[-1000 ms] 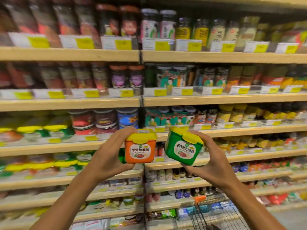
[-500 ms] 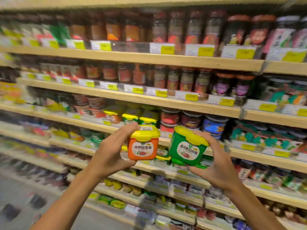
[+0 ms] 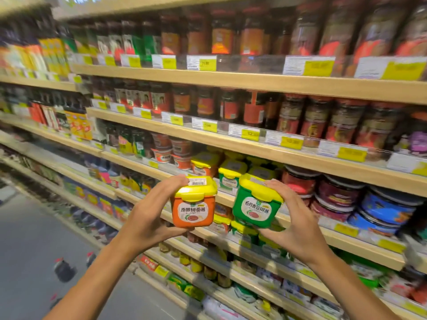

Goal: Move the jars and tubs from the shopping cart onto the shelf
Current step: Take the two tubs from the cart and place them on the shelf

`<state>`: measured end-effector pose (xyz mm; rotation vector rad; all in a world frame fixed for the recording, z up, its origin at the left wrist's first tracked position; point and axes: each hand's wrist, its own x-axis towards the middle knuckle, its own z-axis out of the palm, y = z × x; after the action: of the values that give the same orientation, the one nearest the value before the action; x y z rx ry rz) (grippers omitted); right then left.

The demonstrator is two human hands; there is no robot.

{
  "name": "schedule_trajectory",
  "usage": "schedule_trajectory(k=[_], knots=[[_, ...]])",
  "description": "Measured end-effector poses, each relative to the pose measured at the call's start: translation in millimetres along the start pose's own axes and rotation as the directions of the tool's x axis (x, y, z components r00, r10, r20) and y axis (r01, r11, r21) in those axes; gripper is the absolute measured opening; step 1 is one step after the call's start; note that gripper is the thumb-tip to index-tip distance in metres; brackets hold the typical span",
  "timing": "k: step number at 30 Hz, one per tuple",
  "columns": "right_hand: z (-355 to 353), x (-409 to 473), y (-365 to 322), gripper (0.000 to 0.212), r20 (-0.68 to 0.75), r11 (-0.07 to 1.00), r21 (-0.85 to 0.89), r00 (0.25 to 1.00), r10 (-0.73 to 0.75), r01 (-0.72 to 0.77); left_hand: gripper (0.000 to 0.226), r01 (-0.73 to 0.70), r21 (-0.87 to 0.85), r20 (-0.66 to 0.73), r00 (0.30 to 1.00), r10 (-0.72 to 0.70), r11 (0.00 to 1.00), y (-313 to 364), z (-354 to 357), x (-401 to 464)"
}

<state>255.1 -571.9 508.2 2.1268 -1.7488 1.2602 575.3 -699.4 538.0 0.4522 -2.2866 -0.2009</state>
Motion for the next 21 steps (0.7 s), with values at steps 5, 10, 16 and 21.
schedule_trajectory(k=[5, 10, 16, 21], knots=[[34.8, 52.5, 24.7, 0.098, -0.018, 0.994, -0.013, 0.994, -0.111, 0.111, 0.095, 0.002, 0.009, 0.013, 1.000, -0.002, 1.000, -50.3, 1.8, 24.2], [65.3, 89.0, 45.1, 0.089, -0.025, 0.986, -0.051, 0.987, -0.160, 0.158, 0.093, -0.034, 0.009, 0.046, 0.998, 0.034, 0.999, -99.8, 7.7, 49.6], [92.6, 105.3, 61.3, 0.081, -0.045, 0.975, -0.166, 0.986, -0.159, 0.150, 0.091, -0.090, -0.036, 0.050, 0.995, 0.091, 0.995, -152.6, 22.6, 65.7], [103.9, 112.0, 67.1, 0.078, -0.071, 0.966, -0.236, 0.990, -0.126, 0.106, 0.089, -0.162, -0.054, 0.043, 0.985, 0.165, 0.985, -190.3, 34.1, 76.0]])
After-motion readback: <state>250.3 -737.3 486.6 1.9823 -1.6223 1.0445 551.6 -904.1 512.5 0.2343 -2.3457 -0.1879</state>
